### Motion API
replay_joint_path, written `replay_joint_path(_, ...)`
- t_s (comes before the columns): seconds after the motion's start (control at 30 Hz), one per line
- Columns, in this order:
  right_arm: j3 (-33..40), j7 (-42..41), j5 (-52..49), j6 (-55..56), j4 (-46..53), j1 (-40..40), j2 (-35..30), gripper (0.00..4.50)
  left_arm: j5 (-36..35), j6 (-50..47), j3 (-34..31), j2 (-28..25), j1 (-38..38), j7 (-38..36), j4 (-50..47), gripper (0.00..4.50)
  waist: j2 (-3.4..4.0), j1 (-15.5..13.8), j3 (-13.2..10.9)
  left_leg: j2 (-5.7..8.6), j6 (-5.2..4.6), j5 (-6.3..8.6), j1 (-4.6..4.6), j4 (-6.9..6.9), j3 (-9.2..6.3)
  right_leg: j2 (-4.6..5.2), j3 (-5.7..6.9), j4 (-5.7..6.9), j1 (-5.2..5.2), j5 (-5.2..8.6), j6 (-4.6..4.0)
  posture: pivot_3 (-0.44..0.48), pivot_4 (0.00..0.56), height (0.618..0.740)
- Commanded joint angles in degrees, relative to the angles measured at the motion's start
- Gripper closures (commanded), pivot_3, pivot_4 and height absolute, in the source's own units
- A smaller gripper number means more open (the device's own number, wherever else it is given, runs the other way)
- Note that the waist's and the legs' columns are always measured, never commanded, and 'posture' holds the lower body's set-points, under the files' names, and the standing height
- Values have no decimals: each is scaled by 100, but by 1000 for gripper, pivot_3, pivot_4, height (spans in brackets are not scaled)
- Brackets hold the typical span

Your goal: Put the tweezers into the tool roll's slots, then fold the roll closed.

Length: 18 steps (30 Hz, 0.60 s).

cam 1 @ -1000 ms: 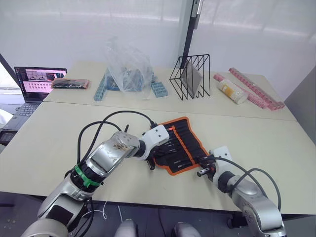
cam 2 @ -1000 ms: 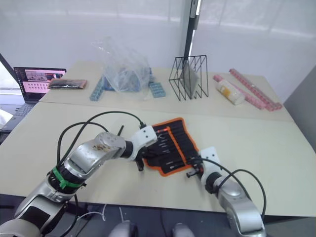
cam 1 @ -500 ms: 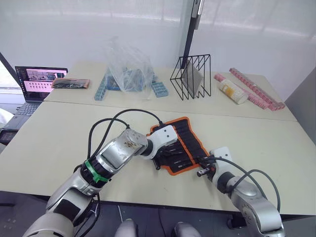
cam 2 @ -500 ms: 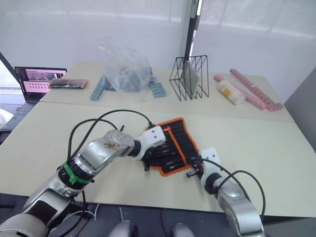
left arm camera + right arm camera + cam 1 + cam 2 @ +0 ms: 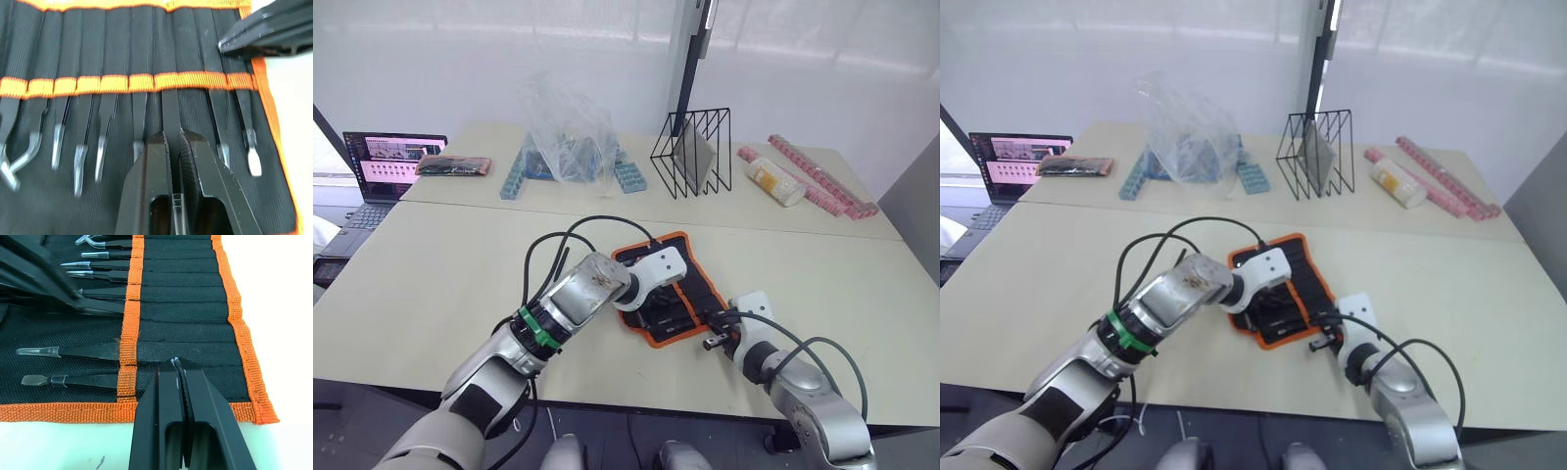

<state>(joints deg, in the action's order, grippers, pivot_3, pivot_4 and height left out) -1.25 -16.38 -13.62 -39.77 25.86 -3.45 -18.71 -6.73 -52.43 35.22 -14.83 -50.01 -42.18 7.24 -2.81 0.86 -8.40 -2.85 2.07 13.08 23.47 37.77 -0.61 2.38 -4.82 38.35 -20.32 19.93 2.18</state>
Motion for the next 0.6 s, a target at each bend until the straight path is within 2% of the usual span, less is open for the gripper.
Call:
replay_joint_path(0.03,-305,-32,62,-395,-523,-352,18,4500,265,531,36,279,-120,95,429,4470,-1,-3,0,0,0,0,0,1,0,0,0,0,1,0,0,0,150,689)
replay_joint_path(0.27,-290,-71,55,-413,-515,-350,-16,4500,595,1346,-80,798,-50,165,1331,4470,-1,-35,6,3,-1,-1,-10,7,-1,2,1,0,17,-3,5,0,150,689)
replay_joint_path(0.47,-266,-95,80,-435,-500,-351,-10,4500,714,1362,-201,753,-29,57,1286,4470,0,-62,6,9,-19,-14,-8,8,-1,8,1,-12,21,-13,19,0,150,689)
replay_joint_path(0.53,-261,-97,84,-434,-509,-341,-10,4500,725,1286,-247,690,-25,17,1158,3604,0,-52,6,9,-20,-14,-7,8,-1,7,1,-12,20,-14,19,0,150,689)
replay_joint_path(0.6,-261,-88,91,-436,-519,-322,-4,4500,674,1072,-334,522,-32,-103,789,2972,2,-36,6,9,-20,-14,-3,8,-2,6,1,-12,17,-14,18,0,150,689)
